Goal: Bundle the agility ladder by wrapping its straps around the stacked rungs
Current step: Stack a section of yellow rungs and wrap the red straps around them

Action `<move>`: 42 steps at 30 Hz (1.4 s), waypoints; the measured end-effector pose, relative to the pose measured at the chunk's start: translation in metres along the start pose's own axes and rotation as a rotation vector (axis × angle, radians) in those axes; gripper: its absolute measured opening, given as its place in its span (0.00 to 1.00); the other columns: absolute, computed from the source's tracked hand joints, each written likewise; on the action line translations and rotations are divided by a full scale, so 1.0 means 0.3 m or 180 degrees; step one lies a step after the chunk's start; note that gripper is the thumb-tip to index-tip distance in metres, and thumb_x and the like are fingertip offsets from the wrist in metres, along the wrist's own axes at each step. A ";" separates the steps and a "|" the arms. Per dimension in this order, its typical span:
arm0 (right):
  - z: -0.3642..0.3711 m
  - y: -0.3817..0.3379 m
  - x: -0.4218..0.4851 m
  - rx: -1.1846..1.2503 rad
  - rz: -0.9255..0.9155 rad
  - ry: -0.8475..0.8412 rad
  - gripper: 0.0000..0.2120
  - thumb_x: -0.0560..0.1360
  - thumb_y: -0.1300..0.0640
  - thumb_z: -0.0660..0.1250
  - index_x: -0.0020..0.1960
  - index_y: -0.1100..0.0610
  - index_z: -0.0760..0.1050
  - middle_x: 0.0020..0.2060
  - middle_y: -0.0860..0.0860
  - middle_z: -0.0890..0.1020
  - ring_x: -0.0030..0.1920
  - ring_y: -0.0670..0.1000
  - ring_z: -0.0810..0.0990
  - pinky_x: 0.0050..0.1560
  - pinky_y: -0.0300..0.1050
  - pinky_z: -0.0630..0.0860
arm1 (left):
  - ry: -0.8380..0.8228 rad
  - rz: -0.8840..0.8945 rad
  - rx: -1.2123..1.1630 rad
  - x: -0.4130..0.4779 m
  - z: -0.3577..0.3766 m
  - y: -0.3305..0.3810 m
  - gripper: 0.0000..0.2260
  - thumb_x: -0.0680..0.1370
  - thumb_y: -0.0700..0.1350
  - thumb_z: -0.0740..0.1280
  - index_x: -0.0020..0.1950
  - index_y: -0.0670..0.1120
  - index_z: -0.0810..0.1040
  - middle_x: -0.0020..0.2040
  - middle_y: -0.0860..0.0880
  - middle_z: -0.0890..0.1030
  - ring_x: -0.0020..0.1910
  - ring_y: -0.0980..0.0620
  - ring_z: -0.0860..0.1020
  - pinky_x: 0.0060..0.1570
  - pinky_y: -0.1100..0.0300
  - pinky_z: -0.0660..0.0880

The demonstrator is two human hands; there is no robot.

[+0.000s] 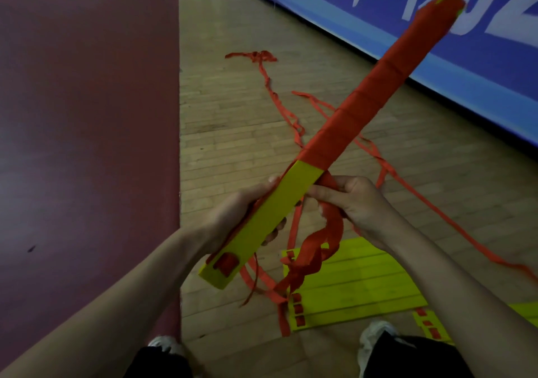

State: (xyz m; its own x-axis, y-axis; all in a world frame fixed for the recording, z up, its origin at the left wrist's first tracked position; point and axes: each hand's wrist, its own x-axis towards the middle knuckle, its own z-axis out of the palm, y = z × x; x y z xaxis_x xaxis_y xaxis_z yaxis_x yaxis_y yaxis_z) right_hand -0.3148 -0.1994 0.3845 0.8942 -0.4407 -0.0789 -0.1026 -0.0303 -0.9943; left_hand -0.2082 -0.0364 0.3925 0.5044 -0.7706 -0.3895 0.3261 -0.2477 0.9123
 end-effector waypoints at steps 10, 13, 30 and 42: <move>-0.010 -0.004 0.002 -0.0253 -0.0122 0.0634 0.11 0.69 0.52 0.75 0.32 0.55 0.78 0.22 0.53 0.70 0.17 0.47 0.64 0.17 0.33 0.59 | -0.0029 0.0084 0.0013 0.019 -0.027 0.000 0.27 0.73 0.63 0.61 0.55 0.41 0.80 0.38 0.42 0.79 0.33 0.47 0.77 0.37 0.55 0.74; -0.018 0.006 0.007 -0.0362 -0.0085 0.0604 0.15 0.76 0.51 0.68 0.39 0.64 0.79 0.20 0.51 0.72 0.15 0.46 0.65 0.17 0.33 0.59 | 0.0021 0.0133 0.0113 0.024 -0.031 -0.006 0.28 0.72 0.63 0.62 0.57 0.40 0.80 0.39 0.41 0.80 0.34 0.47 0.77 0.38 0.54 0.74; 0.022 0.008 -0.008 -0.0402 -0.0553 0.0775 0.15 0.69 0.55 0.76 0.34 0.60 0.72 0.23 0.51 0.71 0.21 0.45 0.66 0.21 0.36 0.63 | 0.0412 0.0451 0.0517 0.025 0.022 -0.035 0.20 0.73 0.60 0.64 0.49 0.45 0.82 0.37 0.44 0.81 0.31 0.52 0.77 0.32 0.62 0.75; 0.070 0.064 0.005 -0.0640 -0.0470 0.1312 0.22 0.69 0.44 0.74 0.36 0.65 0.76 0.23 0.49 0.71 0.26 0.46 0.68 0.31 0.46 0.65 | 0.1283 0.0956 0.1333 0.081 0.076 -0.119 0.21 0.67 0.62 0.74 0.44 0.46 0.76 0.35 0.51 0.74 0.35 0.54 0.71 0.37 0.54 0.68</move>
State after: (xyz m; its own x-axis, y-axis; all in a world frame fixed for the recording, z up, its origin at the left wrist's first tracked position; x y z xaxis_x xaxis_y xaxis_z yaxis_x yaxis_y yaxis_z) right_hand -0.3062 -0.1818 0.3637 0.6625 -0.7363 0.1379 -0.1061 -0.2745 -0.9557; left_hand -0.2259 -0.0597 0.3534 0.8118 -0.5816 -0.0525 -0.1738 -0.3264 0.9291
